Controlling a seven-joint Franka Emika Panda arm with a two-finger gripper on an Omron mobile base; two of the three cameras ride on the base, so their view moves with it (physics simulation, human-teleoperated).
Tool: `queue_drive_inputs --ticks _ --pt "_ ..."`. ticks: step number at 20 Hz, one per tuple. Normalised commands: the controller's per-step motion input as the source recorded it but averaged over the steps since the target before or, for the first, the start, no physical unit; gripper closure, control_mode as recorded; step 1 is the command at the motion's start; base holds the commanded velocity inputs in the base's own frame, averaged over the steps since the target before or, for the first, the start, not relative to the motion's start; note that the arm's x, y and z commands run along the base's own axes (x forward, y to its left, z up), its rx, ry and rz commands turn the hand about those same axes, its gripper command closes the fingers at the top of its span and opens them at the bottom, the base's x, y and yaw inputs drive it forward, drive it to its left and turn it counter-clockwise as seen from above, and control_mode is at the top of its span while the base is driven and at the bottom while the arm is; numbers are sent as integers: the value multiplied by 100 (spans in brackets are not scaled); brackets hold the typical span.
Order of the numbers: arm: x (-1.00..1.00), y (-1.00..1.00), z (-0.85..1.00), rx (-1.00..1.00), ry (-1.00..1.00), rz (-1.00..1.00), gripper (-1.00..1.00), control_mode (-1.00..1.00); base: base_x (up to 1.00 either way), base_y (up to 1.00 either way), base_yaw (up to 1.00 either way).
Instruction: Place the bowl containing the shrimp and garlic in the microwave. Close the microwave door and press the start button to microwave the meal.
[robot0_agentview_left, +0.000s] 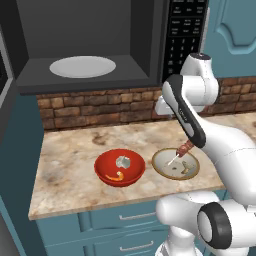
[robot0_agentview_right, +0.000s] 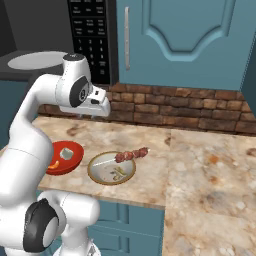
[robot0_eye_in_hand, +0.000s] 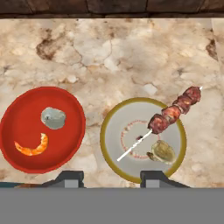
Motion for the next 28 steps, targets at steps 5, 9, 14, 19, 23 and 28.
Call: queue_drive_inputs --ticks 5,9,14,19,23,28 --pt "-14 0 -28 0 0 0 -100 -100 0 0 0" --pt "-39 0 -54 0 0 0 -100 -100 0 0 0" --pt "-43 14 -35 1 -10 0 -100 -100 0 0 0" --pt "-38 19 -30 4 -4 0 -100 -100 0 0 0" --pt "-31 19 -20 2 0 0 -100 -100 0 0 0" --pt "-25 26 -29 2 2 0 -100 -100 0 0 0"
